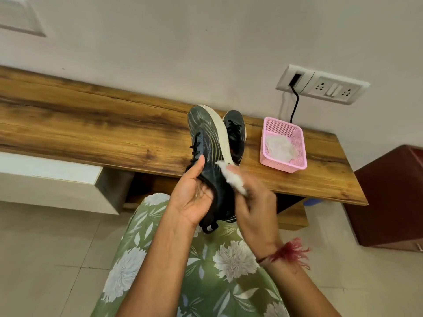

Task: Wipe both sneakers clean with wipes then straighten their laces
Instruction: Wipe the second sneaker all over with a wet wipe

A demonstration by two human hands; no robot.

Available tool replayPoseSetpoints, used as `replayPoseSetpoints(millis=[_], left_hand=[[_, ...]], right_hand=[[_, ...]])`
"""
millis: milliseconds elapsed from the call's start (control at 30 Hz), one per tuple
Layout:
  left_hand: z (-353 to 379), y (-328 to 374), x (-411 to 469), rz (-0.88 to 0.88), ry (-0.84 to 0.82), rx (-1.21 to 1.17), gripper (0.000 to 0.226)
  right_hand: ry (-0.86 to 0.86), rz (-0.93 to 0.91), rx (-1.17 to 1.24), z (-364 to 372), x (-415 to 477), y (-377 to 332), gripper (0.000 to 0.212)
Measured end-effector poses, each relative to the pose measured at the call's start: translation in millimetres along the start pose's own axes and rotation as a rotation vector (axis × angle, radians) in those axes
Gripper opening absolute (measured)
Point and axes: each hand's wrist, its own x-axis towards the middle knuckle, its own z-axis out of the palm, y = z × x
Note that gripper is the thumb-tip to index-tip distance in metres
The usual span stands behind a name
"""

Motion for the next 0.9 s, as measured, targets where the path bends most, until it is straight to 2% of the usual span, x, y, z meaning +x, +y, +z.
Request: replayPoseSetpoints(millis=[100,167,200,267,300,333,400,500,600,667,733,767,833,900], left_hand=[[-1,1,-2,-0.114,0.023,0.062,0.042],[-2,1,-3,-0.175,0.051,0.108,0.045],[-3,0,-2,-0.147,0.062,0.106,0.041],[-3,0,-1,-0.036,0.072,0.066,0.030],[-2,0,-2,0.010,0.076,0.047,0.028],[-2,0,-1,0.042,0.078,0.042,0.029],[1,-2,-1,0.047,0.068,0.051,0.029],[4,-5,-2,0.003,0.049,0.029,0.027],[0,-4,-2,-0.043,0.067,0.083,0.033],[-4,-1,-1,-0.068,0.076,0.100,0.034],[-8,4,1,-0.030,0.087,0.080,0.030],[-9,5,2,-0.012,0.071,0.061,0.034],[-9,5,2,0.009,0.025,0.048,0.050],[-7,3,0,0.040,-0.034,0.038,0.057]], right_hand=[[-0.171,-0.120,-0.173,14,-32,-6,0.056],[-0.248,-0.142,-0.130,9,-46,-12,0.053],[-0.266,-0.079,0.004,3,-47,-17,0.049],[-0.201,0.201,0.398,-10,-31,-25,0.038],[-0.079,0.335,0.555,-15,-20,-24,0.033],[0.045,0.402,0.601,-19,-8,-20,0.028],[0.109,0.372,0.474,-19,14,-11,0.027],[-0.054,0.243,0.201,1,11,-6,0.037],[-0.137,0.063,0.010,11,-25,-7,0.050],[-0.245,-0.002,0.072,3,-41,-13,0.050],[-0.301,0.110,0.315,-12,-35,-20,0.041],[-0.271,0.229,0.445,-17,-26,-21,0.035],[-0.082,0.403,0.576,-27,-3,-12,0.024],[0.022,0.376,0.519,-28,16,-5,0.021]])
